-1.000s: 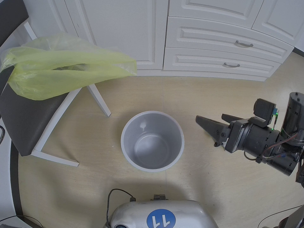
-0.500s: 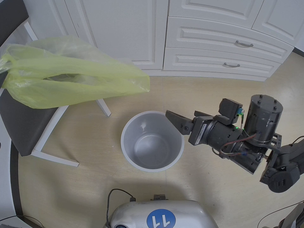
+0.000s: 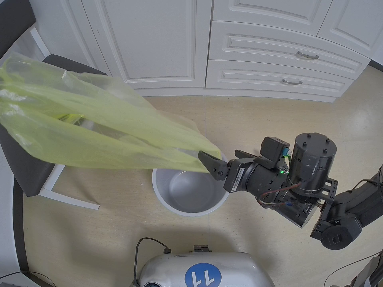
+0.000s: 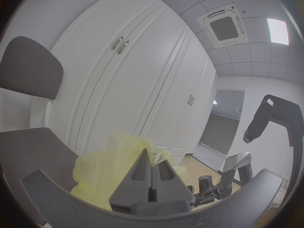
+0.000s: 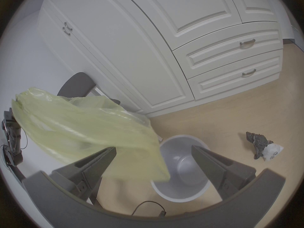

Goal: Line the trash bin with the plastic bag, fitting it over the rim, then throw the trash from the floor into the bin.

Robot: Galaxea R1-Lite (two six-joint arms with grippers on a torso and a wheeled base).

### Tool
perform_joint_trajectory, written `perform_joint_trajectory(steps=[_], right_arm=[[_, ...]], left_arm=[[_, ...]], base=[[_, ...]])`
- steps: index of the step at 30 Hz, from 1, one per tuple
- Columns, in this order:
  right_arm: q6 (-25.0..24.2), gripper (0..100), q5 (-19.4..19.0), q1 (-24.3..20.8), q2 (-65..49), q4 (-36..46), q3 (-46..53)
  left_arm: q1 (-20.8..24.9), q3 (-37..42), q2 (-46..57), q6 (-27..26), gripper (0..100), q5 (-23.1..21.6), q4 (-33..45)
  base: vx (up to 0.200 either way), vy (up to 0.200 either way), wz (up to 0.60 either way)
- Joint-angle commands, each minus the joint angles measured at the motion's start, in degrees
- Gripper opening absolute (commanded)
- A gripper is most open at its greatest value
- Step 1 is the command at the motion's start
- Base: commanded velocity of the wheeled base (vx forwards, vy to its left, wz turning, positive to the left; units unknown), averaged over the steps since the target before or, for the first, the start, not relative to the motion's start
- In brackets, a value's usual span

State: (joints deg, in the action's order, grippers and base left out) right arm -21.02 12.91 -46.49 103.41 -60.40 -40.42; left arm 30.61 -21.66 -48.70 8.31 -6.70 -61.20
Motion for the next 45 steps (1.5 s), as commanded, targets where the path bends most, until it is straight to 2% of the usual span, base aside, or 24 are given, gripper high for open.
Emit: perform_joint_trajectory(steps=[1, 11, 14, 15, 17, 18, 20, 22, 29, 39, 41, 45], right_arm=[[0.0, 100, -0.1, -0.2, 0.5, 0.0, 0.7], [-1.1, 100, -0.8, -0.4, 1.2, 0.2, 0.7], [-4.0, 100, -2.5, -1.2, 1.3, 0.2, 1.0], [-7.7, 100, -6.1, -1.2, 1.4, 0.0, 1.6], [-10.8, 100, -9.5, -0.8, 1.5, 0.0, 2.0], [-13.6, 100, -12.6, -0.3, 1.7, -0.6, 2.4], [-15.9, 100, -14.8, 0.7, 2.5, -2.2, 2.8], [-16.8, 100, -15.3, 1.3, 3.9, -5.1, 3.0], [-16.7, 100, -15.4, 1.1, 8.0, -14.8, 5.1], [-15.5, 100, -15.2, 0.3, 8.9, -15.5, 4.8], [-12.7, 100, -16.0, 0.4, 9.1, -15.5, 2.5], [-10.7, 100, -18.1, 0.3, 10.7, -15.6, 1.8]], left_arm=[[0.1, 0.0, 0.9, 0.2, 0, -0.7, -1.5], [0.0, -0.3, 0.4, 2.2, 0, -1.0, -3.1], [0.1, -0.4, 0.4, 3.2, 0, -1.0, -4.5], [0.0, -0.4, 0.4, 3.8, 0, -1.1, -5.4], [0.1, -0.5, 0.4, 4.3, 0, -1.0, -5.9], [0.1, -0.8, 0.5, 5.0, 0, -1.0, -6.1], [0.1, -1.1, 0.7, 5.7, 0, -1.0, -6.3], [0.0, -1.4, 0.9, 6.0, 0, -1.0, -6.4], [0.1, -2.3, 1.4, 8.6, 0, -1.1, -6.4], [0.1, -2.4, 1.8, 10.6, 0, -2.1, -6.4], [0.1, -2.4, 1.6, 10.7, 0, -2.1, -6.4], [0.1, -2.7, 1.1, 10.8, 0, -2.1, -6.4]], base=[[0.000, 0.000, 0.00], [0.000, 0.000, 0.00], [0.000, 0.000, 0.00], [0.000, 0.000, 0.00], [0.000, 0.000, 0.00], [0.000, 0.000, 0.00], [0.000, 0.000, 0.00], [0.000, 0.000, 0.00], [0.000, 0.000, 0.00], [0.000, 0.000, 0.00], [0.000, 0.000, 0.00], [0.000, 0.000, 0.00]])
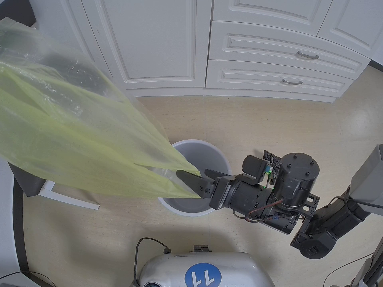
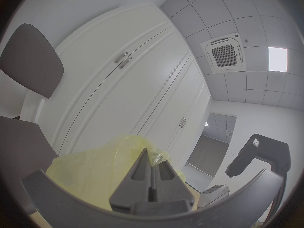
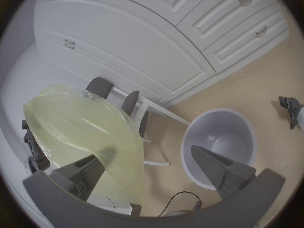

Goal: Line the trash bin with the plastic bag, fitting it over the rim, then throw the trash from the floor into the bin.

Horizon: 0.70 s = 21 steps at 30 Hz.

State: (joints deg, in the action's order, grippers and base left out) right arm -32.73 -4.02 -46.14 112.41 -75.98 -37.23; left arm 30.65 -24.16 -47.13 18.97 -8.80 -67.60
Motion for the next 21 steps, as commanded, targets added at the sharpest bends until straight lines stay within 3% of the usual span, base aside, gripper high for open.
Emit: perform_joint_trajectory(steps=[1, 4, 11, 21], right_arm=[[1.3, 100, -1.3, -0.1, 2.0, 0.0, -1.6], [2.2, 100, -1.7, -0.1, 4.1, -0.8, -2.9], [3.9, 100, -1.7, -1.6, 9.4, -12.3, -0.8], [5.0, 100, -1.5, -3.0, 9.3, -13.0, 0.1]], left_arm=[[0.0, -0.3, -0.5, 0.1, 0, 0.0, 0.0], [0.0, -0.3, -0.9, 0.4, 0, 0.0, 0.0], [-0.1, -0.1, -0.9, 1.8, 0, 0.0, 0.0], [-0.1, -0.1, -0.6, 1.7, 0, 0.0, 0.0]], base=[[0.000, 0.000, 0.00], [0.000, 0.000, 0.00], [0.000, 0.000, 0.00], [0.000, 0.000, 0.00]])
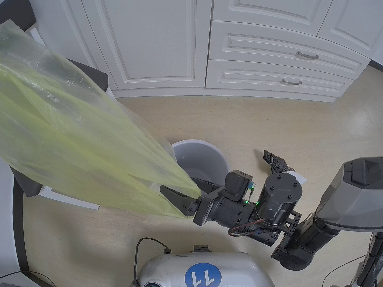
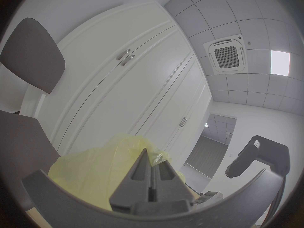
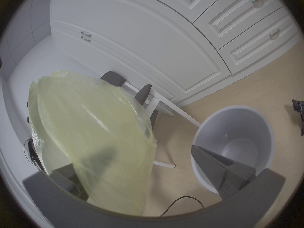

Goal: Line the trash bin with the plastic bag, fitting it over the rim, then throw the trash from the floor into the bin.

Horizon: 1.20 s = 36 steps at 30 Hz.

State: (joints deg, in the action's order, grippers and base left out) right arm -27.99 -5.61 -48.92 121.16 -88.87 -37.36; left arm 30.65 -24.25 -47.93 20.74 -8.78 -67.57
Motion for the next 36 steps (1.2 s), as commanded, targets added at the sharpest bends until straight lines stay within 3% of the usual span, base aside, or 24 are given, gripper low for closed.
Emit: perform_joint_trajectory(steps=[1, 8, 9, 16, 24, 36], right_arm=[[0.3, 100, 0.1, -0.2, 0.6, -0.3, 0.2], [0.3, 100, 0.2, -0.3, 1.6, -1.1, 0.2], [0.3, 0, 0.2, -0.3, 2.0, -1.1, 0.1], [0.3, 0, 0.4, -0.1, -0.5, -1.1, 0.0], [1.9, 0, 0.3, 5.3, -11.1, -1.1, 0.0], [4.4, 0, 1.8, 14.8, -26.9, 21.5, -6.6]], left_arm=[[-0.1, 0.0, 0.3, -0.2, 0, 0.0, 0.0], [-0.1, 0.0, 0.1, 0.0, 0, 0.0, 0.0], [-0.1, 0.0, 0.1, 0.0, 0, 0.0, 0.0], [-0.2, 0.3, -0.1, -0.1, 0, -0.8, 0.1], [-0.5, 4.2, -3.4, 0.1, 0, -5.0, 2.3], [-1.1, 2.9, -9.5, -0.2, 0, -3.9, 21.8]], base=[[0.000, 0.000, 0.00], [0.000, 0.000, 0.00], [0.000, 0.000, 0.00], [0.000, 0.000, 0.00], [0.000, 0.000, 0.00], [0.000, 0.000, 0.00]])
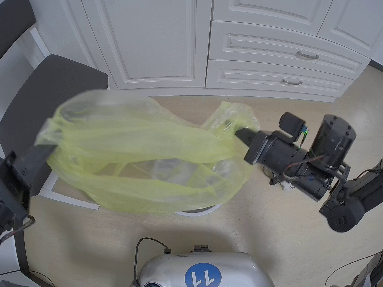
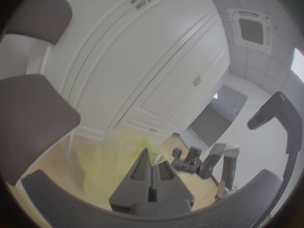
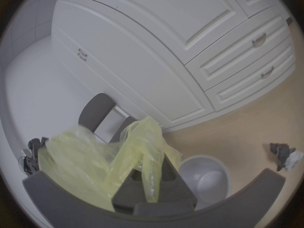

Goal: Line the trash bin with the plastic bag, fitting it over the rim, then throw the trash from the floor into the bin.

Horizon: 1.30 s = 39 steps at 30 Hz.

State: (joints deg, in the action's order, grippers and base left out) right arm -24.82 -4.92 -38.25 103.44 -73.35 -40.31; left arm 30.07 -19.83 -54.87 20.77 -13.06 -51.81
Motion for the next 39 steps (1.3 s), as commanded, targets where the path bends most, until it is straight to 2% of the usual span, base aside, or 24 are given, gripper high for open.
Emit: perform_joint_trajectory(steps=[1, 3, 4, 5, 8, 11, 13, 14, 22, 23, 25, 29, 33, 35, 39], right_arm=[[1.4, 0, 2.0, 4.2, -10.0, 7.5, -4.1], [2.1, 0, 4.8, 4.2, -11.5, 11.3, -5.4], [2.2, 0, 5.1, 4.2, -11.6, 11.6, -5.4], [3.6, 0, 6.9, 3.7, -12.7, 14.5, -5.9], [5.9, 0, 9.8, 2.6, -14.4, 18.6, -6.2], [10.1, 0, 14.3, 0.7, -15.6, 21.6, -5.7], [11.5, 0, 15.6, 0.5, -16.0, 22.5, -5.4], [15.0, 0, 18.0, -0.1, -16.9, 24.0, -4.3], [28.6, 0, 21.6, -0.3, -19.3, 26.2, 4.3], [29.0, 0, 21.8, -0.3, -19.4, 26.2, 4.5], [33.6, 0, 23.1, -0.1, -20.4, 26.2, 7.2], [38.7, 0, 23.9, 0.5, -21.3, 26.2, 10.5], [45.4, 0, 24.1, 2.9, -21.8, 25.7, 14.5], [47.2, 0, 23.6, 3.0, -22.1, 25.5, 15.9], [47.8, 0, 23.6, 3.1, -22.0, 25.8, 16.5]], left_arm=[[-1.1, -2.1, -2.3, -0.4, 0, 0.4, 8.4], [-2.6, -4.1, -1.6, -0.6, 0, 0.5, 14.6], [-2.7, -4.2, -1.6, -0.6, 0, 0.5, 15.1], [-3.2, -6.4, -0.9, -0.6, 0, 0.9, 21.1], [-3.2, -10.1, -0.4, -0.5, 0, 1.9, 30.4], [-3.2, -13.7, -0.9, -0.5, 0, 5.2, 38.4], [-3.2, -14.6, -1.1, -0.5, 0, 6.7, 40.1], [-3.0, -15.7, -1.4, -0.6, 0, 9.0, 42.5], [-3.1, -15.8, -1.8, -0.6, 0, 9.9, 42.8], [-3.1, -15.8, -1.8, -0.6, 0, 9.9, 42.8], [-3.2, -15.8, -1.7, -0.6, 0, 9.9, 42.8], [-3.3, -15.5, -1.8, -1.7, 0, 10.0, 42.8], [-4.8, -14.4, -2.3, -3.4, 0, 9.9, 42.7], [-5.5, -14.3, -2.3, -4.0, 0, 9.9, 42.6], [-6.6, -12.9, -2.1, -6.4, 0, 9.8, 42.4]], base=[[0.000, 0.000, 0.00], [0.000, 0.000, 0.00], [0.000, 0.000, 0.00], [0.000, 0.000, 0.00], [0.000, 0.000, 0.00], [0.000, 0.000, 0.00], [0.000, 0.000, 0.00], [0.000, 0.000, 0.00], [0.000, 0.000, 0.00], [0.000, 0.000, 0.00], [0.000, 0.000, 0.00], [0.000, 0.000, 0.00], [0.000, 0.000, 0.00], [0.000, 0.000, 0.00], [0.000, 0.000, 0.00]])
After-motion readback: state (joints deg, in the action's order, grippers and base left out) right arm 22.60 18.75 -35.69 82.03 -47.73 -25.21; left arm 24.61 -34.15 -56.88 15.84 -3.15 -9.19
